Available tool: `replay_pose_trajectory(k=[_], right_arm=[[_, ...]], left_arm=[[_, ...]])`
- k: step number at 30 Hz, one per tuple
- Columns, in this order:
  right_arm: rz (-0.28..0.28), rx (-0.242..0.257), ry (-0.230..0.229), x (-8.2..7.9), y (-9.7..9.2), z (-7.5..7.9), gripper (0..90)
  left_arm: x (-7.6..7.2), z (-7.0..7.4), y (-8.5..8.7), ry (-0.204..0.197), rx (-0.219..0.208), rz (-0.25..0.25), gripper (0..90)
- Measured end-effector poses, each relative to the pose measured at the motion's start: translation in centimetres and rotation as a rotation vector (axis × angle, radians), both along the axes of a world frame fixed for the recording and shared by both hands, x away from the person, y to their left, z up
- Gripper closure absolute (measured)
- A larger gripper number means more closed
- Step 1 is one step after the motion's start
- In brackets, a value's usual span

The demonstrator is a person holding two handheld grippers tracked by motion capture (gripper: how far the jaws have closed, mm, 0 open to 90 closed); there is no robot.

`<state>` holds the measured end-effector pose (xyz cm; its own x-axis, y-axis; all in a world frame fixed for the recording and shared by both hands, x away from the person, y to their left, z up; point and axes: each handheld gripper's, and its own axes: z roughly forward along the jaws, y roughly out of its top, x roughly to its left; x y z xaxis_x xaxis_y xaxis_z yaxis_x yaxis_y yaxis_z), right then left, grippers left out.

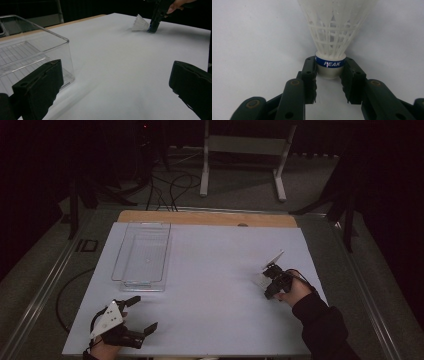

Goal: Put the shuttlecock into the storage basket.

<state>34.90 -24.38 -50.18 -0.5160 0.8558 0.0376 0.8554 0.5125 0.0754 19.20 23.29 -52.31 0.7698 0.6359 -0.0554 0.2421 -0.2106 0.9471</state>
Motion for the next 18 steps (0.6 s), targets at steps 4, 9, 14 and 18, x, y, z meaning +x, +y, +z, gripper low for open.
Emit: replay_pose_trajectory(k=[4,9,14,18], right_arm=[[0.05,-0.01,-0.016,-0.2,0.1,0.4,66.3],[0.194,-0.037,-0.05,-0.8,0.6,0.7,66.4],[0.271,-0.034,-0.045,-1.1,0.9,0.7,66.4],[0.355,-0.026,-0.037,-1.4,1.2,0.8,66.4]], left_arm=[[0.0,0.0,0.0,0.0,0.0,0.0,0.0],[0.0,0.0,0.0,0.001,0.003,-0.002,0.0],[0.0,0.0,-0.1,0.003,0.004,-0.003,0.0],[0.0,0.0,0.0,0.002,0.005,-0.002,0.0]])
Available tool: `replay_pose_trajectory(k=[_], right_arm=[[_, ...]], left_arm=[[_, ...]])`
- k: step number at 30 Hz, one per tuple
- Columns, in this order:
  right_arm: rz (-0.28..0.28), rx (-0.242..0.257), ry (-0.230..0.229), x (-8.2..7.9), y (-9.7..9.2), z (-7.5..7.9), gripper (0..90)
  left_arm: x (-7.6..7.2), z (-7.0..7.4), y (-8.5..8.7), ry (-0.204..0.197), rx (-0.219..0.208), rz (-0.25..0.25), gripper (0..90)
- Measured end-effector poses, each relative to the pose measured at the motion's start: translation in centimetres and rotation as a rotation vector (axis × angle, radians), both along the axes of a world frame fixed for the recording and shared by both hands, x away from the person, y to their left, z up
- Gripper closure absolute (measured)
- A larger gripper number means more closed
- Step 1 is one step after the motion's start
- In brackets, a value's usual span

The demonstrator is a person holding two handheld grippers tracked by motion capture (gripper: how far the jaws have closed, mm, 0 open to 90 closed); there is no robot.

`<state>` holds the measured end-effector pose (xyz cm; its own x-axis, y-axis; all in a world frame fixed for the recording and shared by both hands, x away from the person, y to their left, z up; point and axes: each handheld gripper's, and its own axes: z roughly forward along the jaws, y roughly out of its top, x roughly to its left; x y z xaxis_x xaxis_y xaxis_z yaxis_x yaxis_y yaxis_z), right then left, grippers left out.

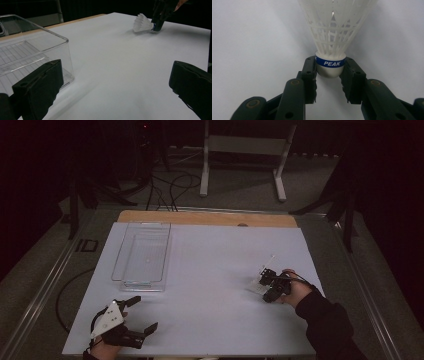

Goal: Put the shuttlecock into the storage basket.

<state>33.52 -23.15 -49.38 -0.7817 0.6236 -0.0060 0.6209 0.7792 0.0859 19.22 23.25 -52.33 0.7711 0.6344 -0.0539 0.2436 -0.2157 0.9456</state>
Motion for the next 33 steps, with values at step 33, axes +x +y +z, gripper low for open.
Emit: replay_pose_trajectory(k=[33], right_arm=[[0.413,0.037,0.084,-2.7,2.2,0.4,66.5]], left_arm=[[0.0,-0.1,-0.2,0.011,0.008,-0.014,0.0]])
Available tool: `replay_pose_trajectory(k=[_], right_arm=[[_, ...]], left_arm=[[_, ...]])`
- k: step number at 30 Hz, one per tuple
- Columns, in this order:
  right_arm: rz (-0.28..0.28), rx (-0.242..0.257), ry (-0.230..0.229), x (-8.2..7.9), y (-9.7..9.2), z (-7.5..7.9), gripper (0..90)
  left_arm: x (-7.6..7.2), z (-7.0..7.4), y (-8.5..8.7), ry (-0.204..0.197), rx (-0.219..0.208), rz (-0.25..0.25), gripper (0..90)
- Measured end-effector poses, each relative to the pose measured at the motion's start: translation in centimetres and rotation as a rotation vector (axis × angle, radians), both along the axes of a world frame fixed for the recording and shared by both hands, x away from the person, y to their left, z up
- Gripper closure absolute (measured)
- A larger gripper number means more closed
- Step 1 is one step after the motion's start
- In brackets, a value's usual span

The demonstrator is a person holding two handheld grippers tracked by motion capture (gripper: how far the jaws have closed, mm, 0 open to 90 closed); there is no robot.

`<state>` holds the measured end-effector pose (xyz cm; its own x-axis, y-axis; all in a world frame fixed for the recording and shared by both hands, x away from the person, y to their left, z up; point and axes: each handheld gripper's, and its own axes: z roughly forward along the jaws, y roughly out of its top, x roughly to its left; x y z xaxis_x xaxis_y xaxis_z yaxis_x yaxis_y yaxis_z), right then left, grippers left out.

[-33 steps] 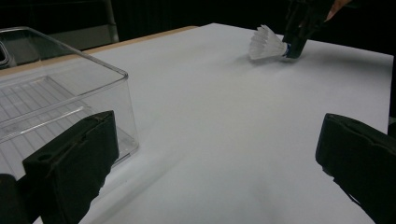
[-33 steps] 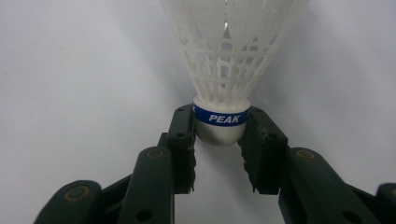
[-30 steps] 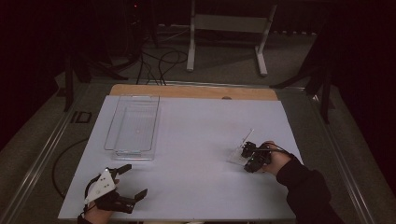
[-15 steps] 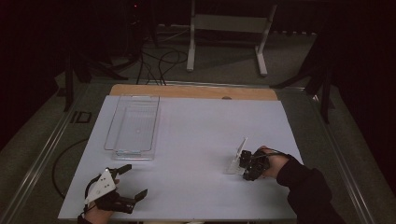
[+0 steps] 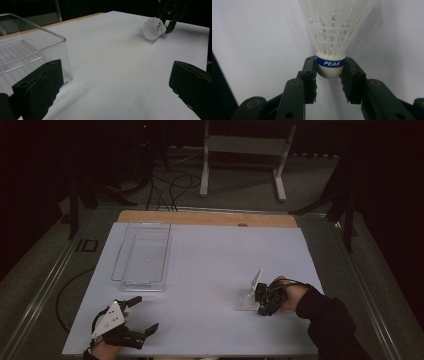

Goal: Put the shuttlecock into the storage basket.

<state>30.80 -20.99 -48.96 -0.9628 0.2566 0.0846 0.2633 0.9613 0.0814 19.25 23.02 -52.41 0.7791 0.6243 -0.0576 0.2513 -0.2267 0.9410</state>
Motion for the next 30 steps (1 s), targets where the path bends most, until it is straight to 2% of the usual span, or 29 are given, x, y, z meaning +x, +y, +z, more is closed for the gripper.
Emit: replay_pose_trajectory(k=[4,5,7,12,19,25,30], right_arm=[[0.031,0.007,-0.02,-0.2,0.4,0.2,66.4],[0.06,0.013,-0.017,-0.4,0.5,0.2,66.4],[0.099,0.024,-0.044,-0.5,0.7,0.4,66.4],[0.155,0.045,-0.055,-0.7,0.9,0.7,66.4],[0.177,0.074,-0.062,-0.7,1.2,1.1,66.4],[0.205,0.093,-0.05,-0.8,1.8,1.3,66.4],[0.2,0.103,-0.049,-0.7,2.1,1.7,66.4]], left_arm=[[0.0,0.0,0.0,0.0,0.002,0.002,0.0],[0.0,0.0,0.0,0.0,0.002,0.003,0.0],[0.0,0.0,0.0,0.001,0.002,0.002,0.0],[0.1,0.0,0.1,0.009,-0.007,-0.003,0.0],[0.0,0.2,0.1,0.01,-0.022,-0.002,0.0],[0.1,0.3,0.0,0.014,-0.03,-0.017,0.0],[0.0,0.4,-0.1,0.016,-0.023,-0.023,0.0]])
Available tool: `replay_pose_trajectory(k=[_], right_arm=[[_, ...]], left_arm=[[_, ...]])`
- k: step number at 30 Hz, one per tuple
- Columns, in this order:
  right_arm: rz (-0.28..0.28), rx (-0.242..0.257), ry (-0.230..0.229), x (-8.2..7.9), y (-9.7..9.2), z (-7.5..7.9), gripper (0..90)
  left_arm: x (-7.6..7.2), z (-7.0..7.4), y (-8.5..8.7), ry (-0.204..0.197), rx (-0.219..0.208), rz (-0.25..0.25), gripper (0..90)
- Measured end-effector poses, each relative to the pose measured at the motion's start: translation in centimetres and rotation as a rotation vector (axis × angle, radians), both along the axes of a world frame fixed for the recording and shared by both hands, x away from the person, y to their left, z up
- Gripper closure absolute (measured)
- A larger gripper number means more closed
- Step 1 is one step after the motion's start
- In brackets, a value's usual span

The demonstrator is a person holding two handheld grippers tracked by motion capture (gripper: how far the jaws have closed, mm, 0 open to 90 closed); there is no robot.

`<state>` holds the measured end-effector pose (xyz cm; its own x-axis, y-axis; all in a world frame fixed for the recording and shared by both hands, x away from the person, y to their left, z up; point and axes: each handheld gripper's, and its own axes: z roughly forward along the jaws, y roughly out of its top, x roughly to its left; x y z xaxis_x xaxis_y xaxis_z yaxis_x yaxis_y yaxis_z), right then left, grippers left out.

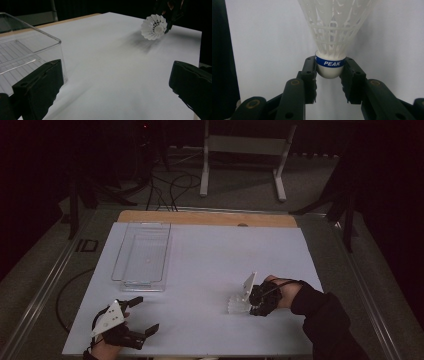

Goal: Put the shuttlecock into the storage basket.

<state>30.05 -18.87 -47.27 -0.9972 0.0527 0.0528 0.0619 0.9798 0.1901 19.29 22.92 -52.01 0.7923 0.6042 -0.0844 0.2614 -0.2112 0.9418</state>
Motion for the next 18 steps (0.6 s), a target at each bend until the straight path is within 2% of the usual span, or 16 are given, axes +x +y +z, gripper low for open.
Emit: replay_pose_trajectory(k=[2,10,13,18], right_arm=[[-0.002,0.024,0.003,0.0,0.1,0.2,66.4],[0.011,0.029,-0.014,0.0,0.6,0.8,66.4],[0.009,0.047,-0.019,0.0,0.6,1.3,66.4],[0.013,0.038,-0.026,0.0,0.7,1.7,66.4]], left_arm=[[0.0,0.0,0.0,0.0,0.003,-0.004,0.0],[0.0,0.2,-0.1,0.004,0.004,-0.016,0.0],[0.1,0.4,0.0,0.003,-0.005,-0.022,0.0],[0.3,1.4,0.0,0.007,-0.001,-0.025,0.0]])
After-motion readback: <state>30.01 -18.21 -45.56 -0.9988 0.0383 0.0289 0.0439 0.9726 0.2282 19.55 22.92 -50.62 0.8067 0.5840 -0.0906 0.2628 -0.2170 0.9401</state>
